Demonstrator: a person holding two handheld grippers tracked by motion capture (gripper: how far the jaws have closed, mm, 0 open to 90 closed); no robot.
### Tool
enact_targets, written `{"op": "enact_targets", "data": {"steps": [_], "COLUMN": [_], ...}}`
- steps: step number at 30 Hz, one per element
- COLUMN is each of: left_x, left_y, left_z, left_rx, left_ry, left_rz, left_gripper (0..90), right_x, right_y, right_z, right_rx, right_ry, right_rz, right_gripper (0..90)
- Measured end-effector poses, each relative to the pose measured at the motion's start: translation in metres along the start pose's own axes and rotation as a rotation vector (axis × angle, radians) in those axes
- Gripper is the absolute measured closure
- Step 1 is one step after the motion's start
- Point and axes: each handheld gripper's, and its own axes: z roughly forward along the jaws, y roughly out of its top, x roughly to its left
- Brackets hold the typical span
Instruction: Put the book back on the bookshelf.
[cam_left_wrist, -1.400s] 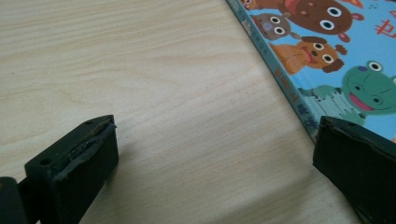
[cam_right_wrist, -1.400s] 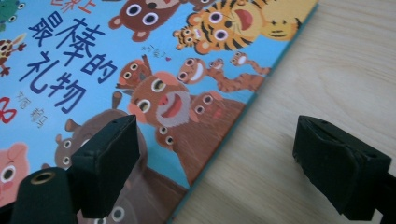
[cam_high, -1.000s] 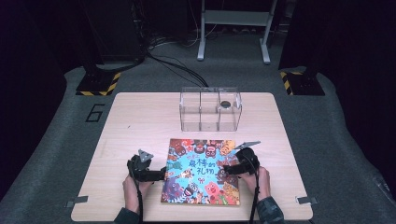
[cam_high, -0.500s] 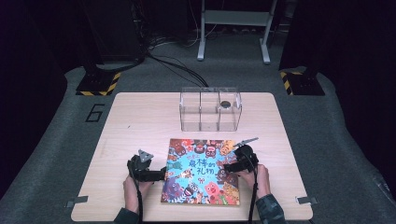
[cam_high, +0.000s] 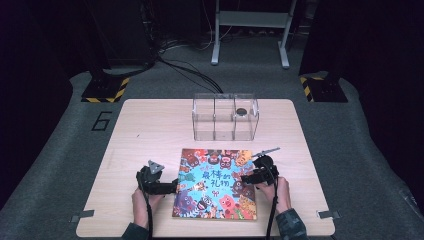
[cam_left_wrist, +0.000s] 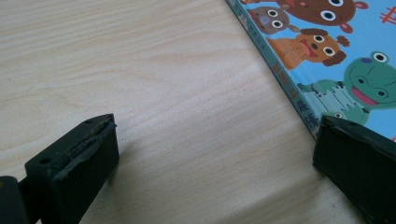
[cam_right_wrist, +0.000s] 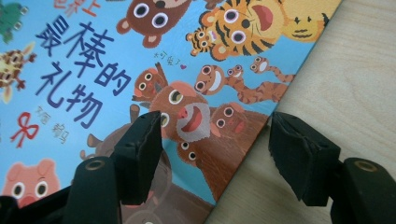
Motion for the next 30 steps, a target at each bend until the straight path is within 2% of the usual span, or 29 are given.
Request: {"op": "enact_targets", "data": {"steps": [3,6,9,11,15,17,18,20,21,25,28,29,30], "left_x": [0.000,0.000,0.000,0.000,0.000,0.000,0.000,0.000,0.000,0.000,0.000,0.000,0.000], "left_y": [0.000,0.000,0.000,0.000,0.000,0.000,0.000,0.000,0.000,0.000,0.000,0.000,0.000], "left_z": [0.000,0.000,0.000,0.000,0.000,0.000,0.000,0.000,0.000,0.000,0.000,0.000,0.000], "left_rx": [0.000,0.000,0.000,0.000,0.000,0.000,0.000,-0.001,0.000,0.000,0.000,-0.001,0.000], "left_ry": [0.000,0.000,0.000,0.000,0.000,0.000,0.000,0.000,0.000,0.000,0.000,0.000,0.000], "left_rz": [0.000,0.000,0.000,0.000,0.000,-0.001,0.000,-0.001,0.000,-0.001,0.000,-0.001,0.000], "left_gripper": [0.1,0.1,0.1,0.2,0.2,0.2,0.1,0.2,0.2,0.2,0.2,0.2,0.2], "right_x": [-0.005,-0.007,-0.008,-0.008,-0.008,-0.010,-0.009,-0.008,-0.006,-0.008,-0.007,-0.008,-0.009], "right_y": [-0.003,-0.004,-0.005,-0.006,-0.007,-0.007,-0.007,-0.007,-0.006,-0.006,-0.007,-0.007,-0.007], "right_z": [-0.002,-0.002,-0.003,-0.004,-0.005,-0.006,-0.008,-0.009,-0.011,-0.012,-0.014,-0.013,-0.014], "right_rx": [-0.021,-0.033,-0.050,-0.050,-0.055,-0.074,-0.074,-0.093,-0.082,-0.108,-0.101,-0.118,-0.121], "right_ry": [0.036,0.039,0.058,0.074,0.076,0.088,0.092,0.092,0.088,0.098,0.102,0.107,0.112], "right_rz": [0.020,0.017,0.034,0.076,0.076,0.066,0.083,0.075,0.089,0.075,0.100,0.087,0.097], "right_gripper": [36.4,36.3,36.2,36.2,36.1,36.2,36.3,36.7,36.9,36.7,36.8,36.8,36.8]}}
